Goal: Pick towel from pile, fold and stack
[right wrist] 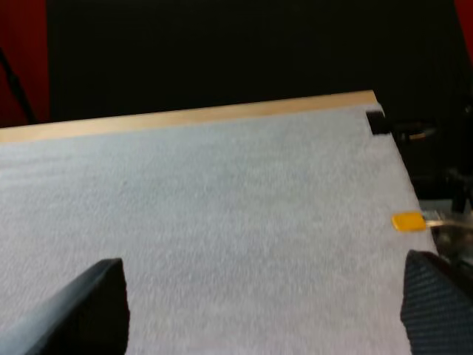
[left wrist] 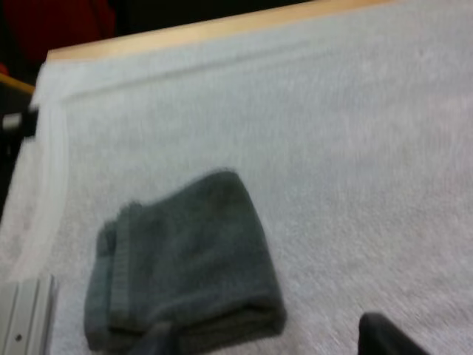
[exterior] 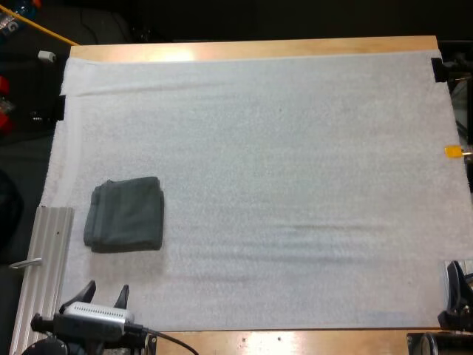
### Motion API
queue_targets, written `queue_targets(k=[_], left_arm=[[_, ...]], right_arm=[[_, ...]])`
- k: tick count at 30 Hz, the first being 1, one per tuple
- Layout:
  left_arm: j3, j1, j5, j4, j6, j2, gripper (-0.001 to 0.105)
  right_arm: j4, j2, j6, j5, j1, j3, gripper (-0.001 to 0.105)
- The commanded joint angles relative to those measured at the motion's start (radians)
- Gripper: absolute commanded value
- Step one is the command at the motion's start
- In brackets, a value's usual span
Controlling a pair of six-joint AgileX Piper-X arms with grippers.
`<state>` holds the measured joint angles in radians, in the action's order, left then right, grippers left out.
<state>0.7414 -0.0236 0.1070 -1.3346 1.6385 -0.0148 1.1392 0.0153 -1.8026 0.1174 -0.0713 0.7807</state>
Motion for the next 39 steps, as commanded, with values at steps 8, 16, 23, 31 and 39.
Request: queue_targets(k=[8, 16, 23, 31, 39], left_arm=[[-0.117, 0.002, 0.001, 0.203, -0.005, -0.138, 0.049], [-0.194, 0.002, 0.001, 0.257, -0.005, -0.138, 0.049], [-0.200, 0.002, 0.001, 0.261, -0.005, -0.135, 0.049], [-0.200, 0.002, 0.001, 0.261, -0.005, -0.135, 0.049], [-0.200, 0.002, 0.001, 0.261, -0.005, -0.135, 0.049]], right_arm=[[-0.119, 0.037, -0.003, 0.004, -0.005, -0.119, 0.074], [-0.117, 0.037, 0.013, 0.004, -0.005, -0.200, 0.074], [-0.114, 0.037, 0.052, -0.001, -0.005, -0.257, 0.074], [-0.114, 0.037, 0.055, -0.002, -0.005, -0.257, 0.074], [-0.114, 0.037, 0.055, -0.002, -0.005, -0.257, 0.074]])
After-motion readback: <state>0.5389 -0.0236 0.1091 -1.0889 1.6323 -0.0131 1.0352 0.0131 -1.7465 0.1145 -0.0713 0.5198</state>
